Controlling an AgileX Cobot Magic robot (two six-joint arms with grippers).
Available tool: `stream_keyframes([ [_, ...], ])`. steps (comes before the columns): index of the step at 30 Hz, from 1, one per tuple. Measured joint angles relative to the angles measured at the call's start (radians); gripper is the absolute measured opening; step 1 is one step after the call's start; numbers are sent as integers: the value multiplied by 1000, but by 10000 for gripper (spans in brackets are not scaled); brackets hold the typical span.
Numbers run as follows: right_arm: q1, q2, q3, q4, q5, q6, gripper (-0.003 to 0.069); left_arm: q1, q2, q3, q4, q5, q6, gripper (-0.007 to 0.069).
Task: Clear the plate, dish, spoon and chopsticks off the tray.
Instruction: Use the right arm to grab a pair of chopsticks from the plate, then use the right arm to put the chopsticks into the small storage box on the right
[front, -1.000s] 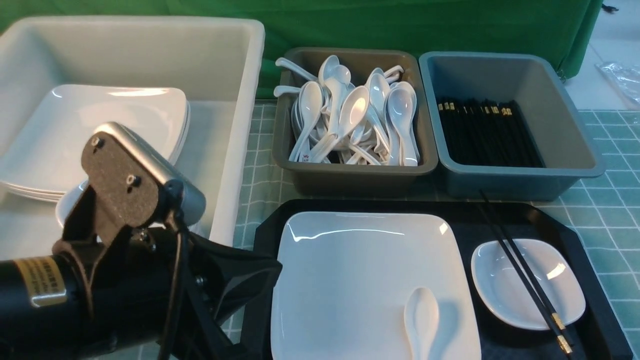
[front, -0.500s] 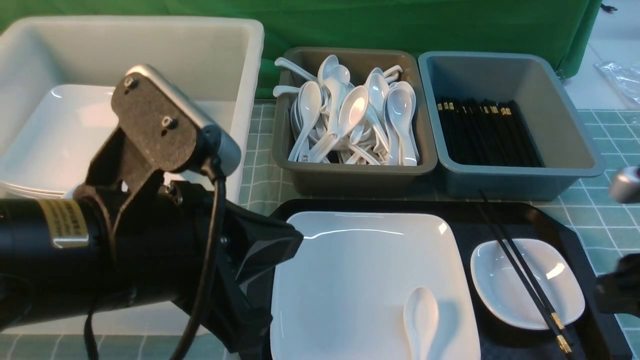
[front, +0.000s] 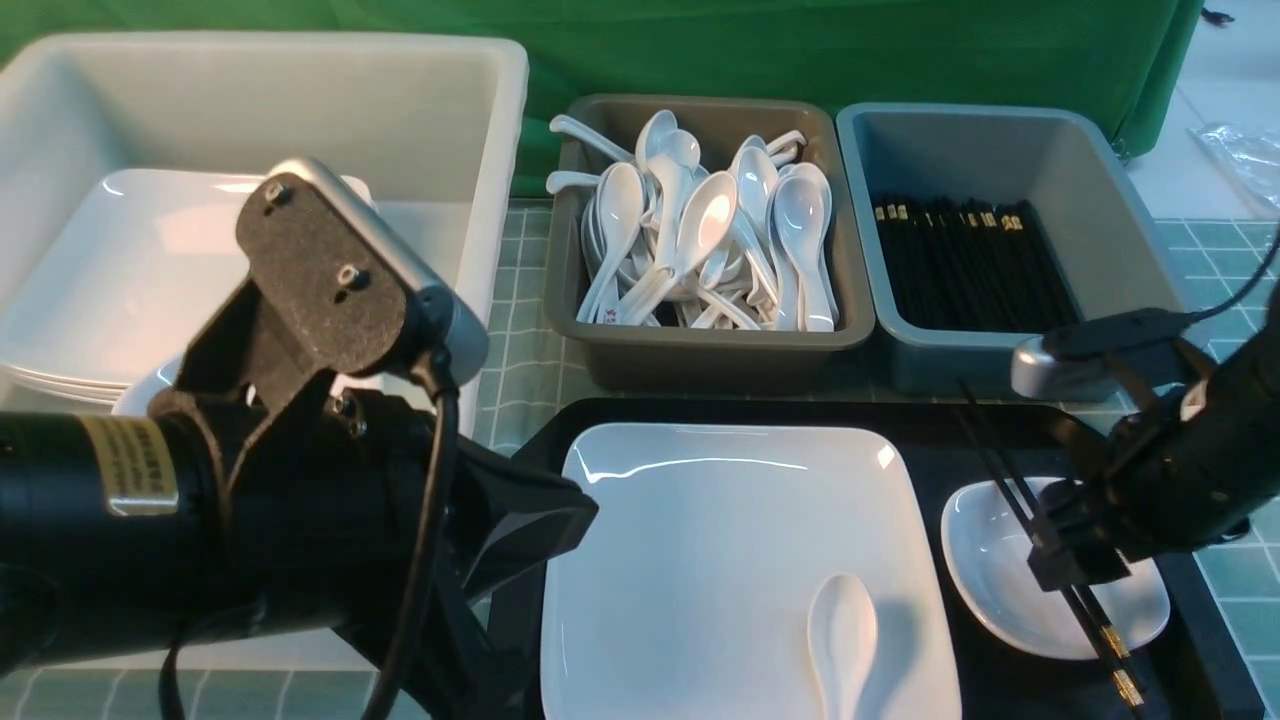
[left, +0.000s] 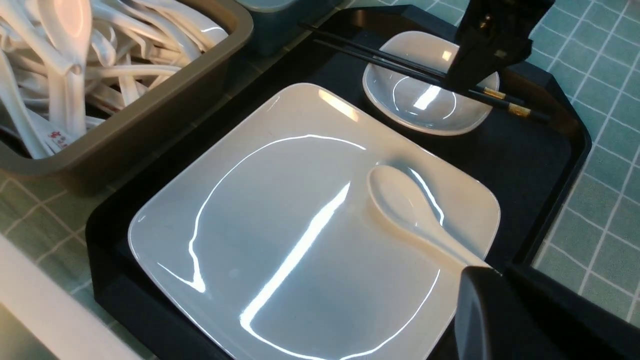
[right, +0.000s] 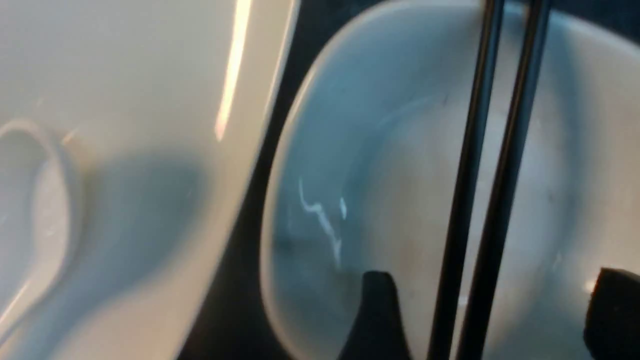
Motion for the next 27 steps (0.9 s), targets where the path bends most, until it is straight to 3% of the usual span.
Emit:
stream_keyframes([
  [6, 0, 99, -1, -23, -79, -2, 537, 0, 0, 0, 0, 3, 3, 17],
  [11, 1, 139, -3, -29, -98, -6, 395, 0, 0, 0, 1, 3, 3, 17],
  [14, 1, 140, -3, -33, -97, -29, 232, 0, 0, 0, 1, 3, 3, 17],
  [15, 1, 140, -3, -33, -96, -31, 222, 0, 0, 0, 1, 3, 3, 17],
  [16, 3, 136, -3, -33, -84, -45, 146, 0, 0, 0, 1, 3, 3, 17],
  [17, 6, 131, -3, -34, -70, -52, 116, 0, 0, 0, 1, 3, 3, 17],
  [24, 72, -2, -113, -36, 169, -84, 121, 0, 0, 0, 1, -6, 7, 17],
  [27, 94, -44, -206, -28, 180, -74, 121, 0, 0, 0, 1, -52, 11, 17],
])
